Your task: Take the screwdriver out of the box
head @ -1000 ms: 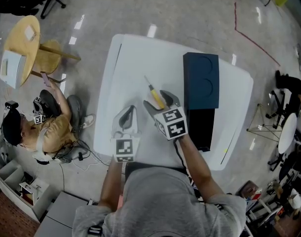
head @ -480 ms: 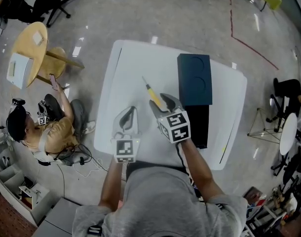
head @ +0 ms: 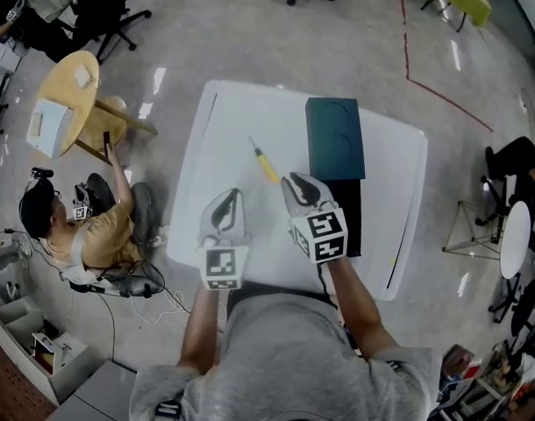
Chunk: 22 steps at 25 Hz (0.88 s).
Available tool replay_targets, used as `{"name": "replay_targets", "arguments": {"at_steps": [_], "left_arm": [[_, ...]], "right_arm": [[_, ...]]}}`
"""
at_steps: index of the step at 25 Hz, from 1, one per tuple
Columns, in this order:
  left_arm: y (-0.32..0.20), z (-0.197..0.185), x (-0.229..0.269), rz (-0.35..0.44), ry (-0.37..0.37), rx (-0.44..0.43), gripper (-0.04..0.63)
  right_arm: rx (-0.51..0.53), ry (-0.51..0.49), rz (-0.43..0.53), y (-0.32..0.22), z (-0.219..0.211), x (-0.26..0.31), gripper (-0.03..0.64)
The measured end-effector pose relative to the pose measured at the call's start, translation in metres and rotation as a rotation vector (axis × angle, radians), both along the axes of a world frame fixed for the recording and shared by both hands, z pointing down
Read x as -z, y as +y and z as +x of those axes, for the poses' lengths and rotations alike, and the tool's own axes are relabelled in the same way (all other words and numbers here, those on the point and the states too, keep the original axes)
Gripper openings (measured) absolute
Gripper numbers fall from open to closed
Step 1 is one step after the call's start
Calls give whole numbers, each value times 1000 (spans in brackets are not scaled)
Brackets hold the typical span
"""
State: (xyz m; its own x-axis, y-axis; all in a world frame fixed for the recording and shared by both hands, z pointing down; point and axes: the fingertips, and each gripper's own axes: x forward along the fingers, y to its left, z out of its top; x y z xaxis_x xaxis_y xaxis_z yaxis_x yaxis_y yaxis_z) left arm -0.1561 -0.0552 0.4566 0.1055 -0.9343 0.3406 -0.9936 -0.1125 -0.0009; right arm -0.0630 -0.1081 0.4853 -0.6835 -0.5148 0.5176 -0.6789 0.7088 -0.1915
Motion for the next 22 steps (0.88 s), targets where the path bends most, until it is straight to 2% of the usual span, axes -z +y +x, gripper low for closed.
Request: {"name": "replay_targets", "arguments": {"at_steps": [4,10,22], "left_arm": [[12,10,17,32,-10,11,12],[30,26,35,64,-28,8,12],[69,59,61,114,-47,-18,12]], "right_arm": [[-10,-7,45,11,17,15,29],[-17,-20,100,31,39,36,5],[-14,-11,226,78,78,67,3]]}}
